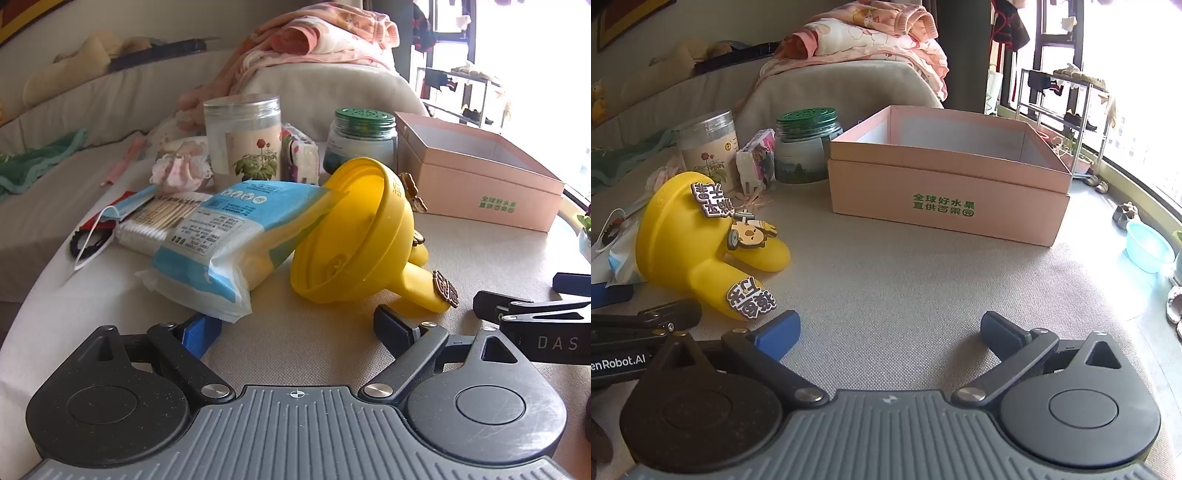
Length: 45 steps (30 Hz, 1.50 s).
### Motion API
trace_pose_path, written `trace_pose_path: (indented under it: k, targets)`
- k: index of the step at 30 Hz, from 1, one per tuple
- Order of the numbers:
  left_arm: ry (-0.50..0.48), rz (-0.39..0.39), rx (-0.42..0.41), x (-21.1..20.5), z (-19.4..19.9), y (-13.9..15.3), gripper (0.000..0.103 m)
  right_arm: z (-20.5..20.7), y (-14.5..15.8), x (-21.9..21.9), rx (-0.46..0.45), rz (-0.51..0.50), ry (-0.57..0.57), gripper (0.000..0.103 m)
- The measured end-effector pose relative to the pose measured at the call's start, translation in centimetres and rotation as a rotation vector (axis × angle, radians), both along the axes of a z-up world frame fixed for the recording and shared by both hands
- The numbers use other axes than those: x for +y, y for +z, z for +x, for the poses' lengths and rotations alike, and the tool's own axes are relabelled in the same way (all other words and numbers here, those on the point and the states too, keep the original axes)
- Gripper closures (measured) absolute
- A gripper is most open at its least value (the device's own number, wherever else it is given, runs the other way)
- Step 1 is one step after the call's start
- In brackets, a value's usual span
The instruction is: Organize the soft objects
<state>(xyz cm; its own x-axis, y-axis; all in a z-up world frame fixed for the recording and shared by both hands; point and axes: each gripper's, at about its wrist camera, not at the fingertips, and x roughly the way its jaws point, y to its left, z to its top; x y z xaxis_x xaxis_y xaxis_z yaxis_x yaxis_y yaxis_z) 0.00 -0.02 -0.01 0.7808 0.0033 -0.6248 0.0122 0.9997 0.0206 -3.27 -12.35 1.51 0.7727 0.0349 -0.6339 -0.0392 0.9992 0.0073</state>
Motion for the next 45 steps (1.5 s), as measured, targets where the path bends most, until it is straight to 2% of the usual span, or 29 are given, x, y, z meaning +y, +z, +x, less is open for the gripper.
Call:
trace_pose_path:
  k: [45]
  targets:
    - [0.005,-0.007,0.002,0.10,-0.01,0.01,0.009,0.02,0.04,0.02,-0.003,0.004,-0.002,0.000]
